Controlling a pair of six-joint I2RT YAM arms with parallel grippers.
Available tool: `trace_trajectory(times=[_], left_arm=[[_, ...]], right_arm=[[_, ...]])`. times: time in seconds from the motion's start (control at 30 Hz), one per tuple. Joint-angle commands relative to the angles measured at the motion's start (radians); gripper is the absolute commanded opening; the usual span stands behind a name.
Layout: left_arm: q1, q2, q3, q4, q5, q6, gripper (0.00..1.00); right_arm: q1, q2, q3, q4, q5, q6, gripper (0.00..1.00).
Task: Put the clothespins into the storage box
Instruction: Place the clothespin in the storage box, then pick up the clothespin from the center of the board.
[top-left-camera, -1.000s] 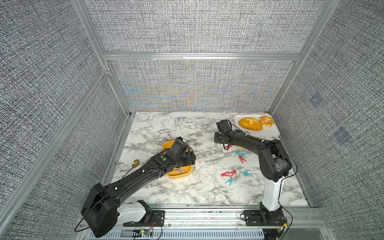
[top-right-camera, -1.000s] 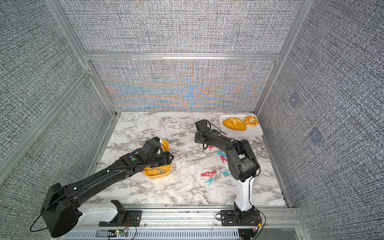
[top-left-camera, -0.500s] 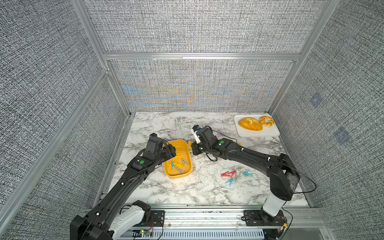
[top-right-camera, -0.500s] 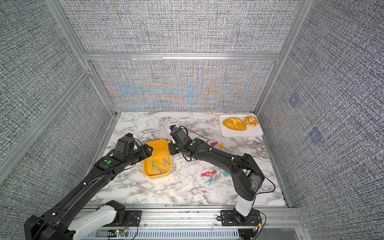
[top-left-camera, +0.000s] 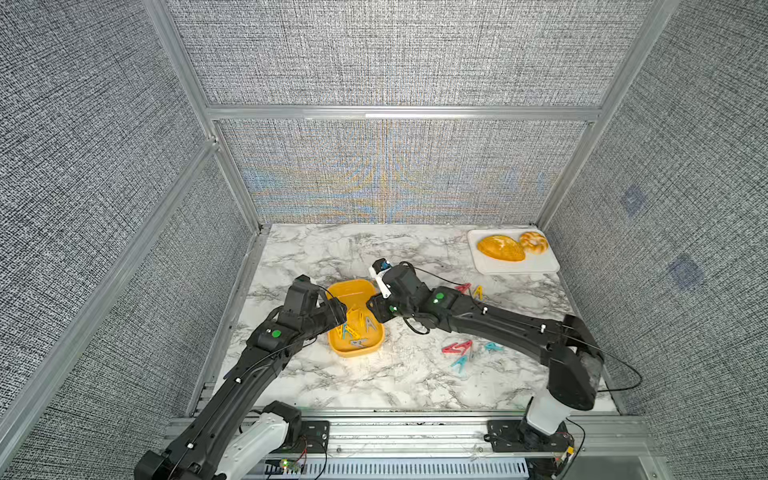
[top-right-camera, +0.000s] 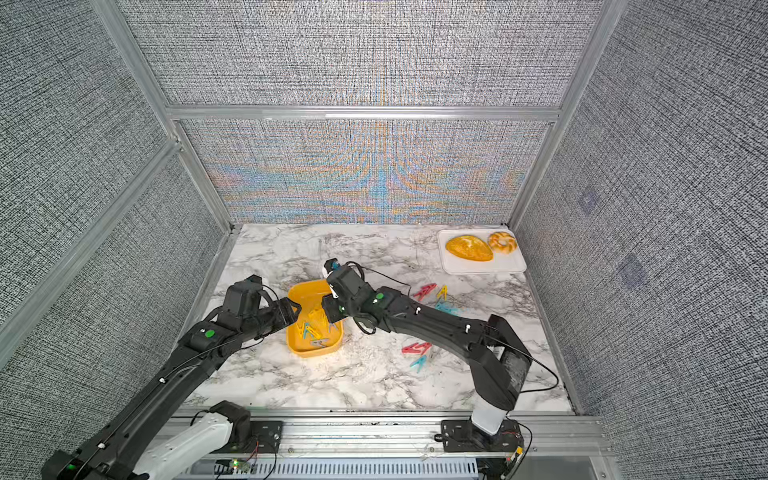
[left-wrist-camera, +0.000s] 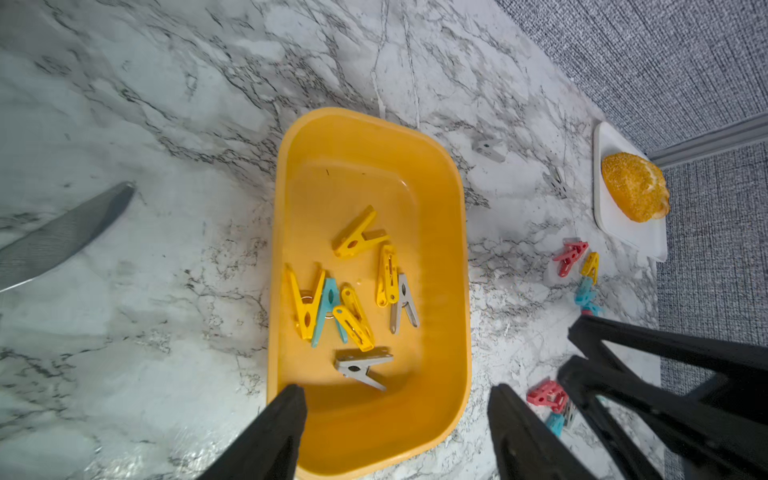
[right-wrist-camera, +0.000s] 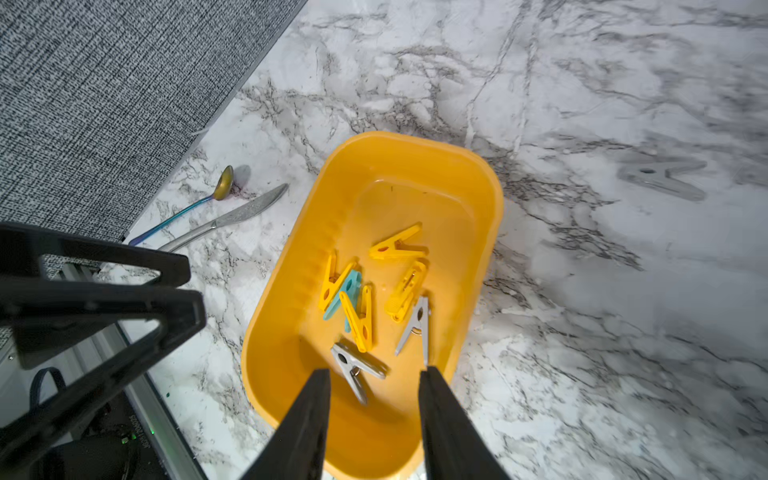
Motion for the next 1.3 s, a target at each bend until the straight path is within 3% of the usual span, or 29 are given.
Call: trace_trajectory(times=[0.0, 0.27, 0.47, 0.6, 0.87, 1.27], left_arm=[[-0.027, 0.027, -0.006, 0.053, 0.044, 0.009, 0.73], [-0.23, 0.212, 0.085, 0.129, -0.001, -0.002, 0.71], [-0.32, 0.312, 0.108, 0.201, 0.003, -0.032, 0.69], [-0.333, 0.326, 0.104, 0.213, -0.001, -0.039, 0.69], [-0.334, 0.299, 0.078, 0.207, -0.025, -0.038, 0.7], [-0.334, 0.321, 0.082, 0.208, -0.023, -0.033, 0.7]], right_arm=[[-0.034, -0.083, -0.09, 0.011, 0.095, 0.058, 0.39], [-0.308, -0.233, -0.32, 0.047, 0.134, 0.126, 0.36], [-0.53, -0.183, -0.349, 0.07, 0.15, 0.129, 0.34], [-0.653, -0.116, -0.362, 0.117, 0.051, 0.143, 0.28], [-0.669, 0.011, -0.405, 0.196, -0.065, 0.175, 0.23], [-0.634, 0.05, -0.361, 0.206, -0.066, 0.189, 0.24]])
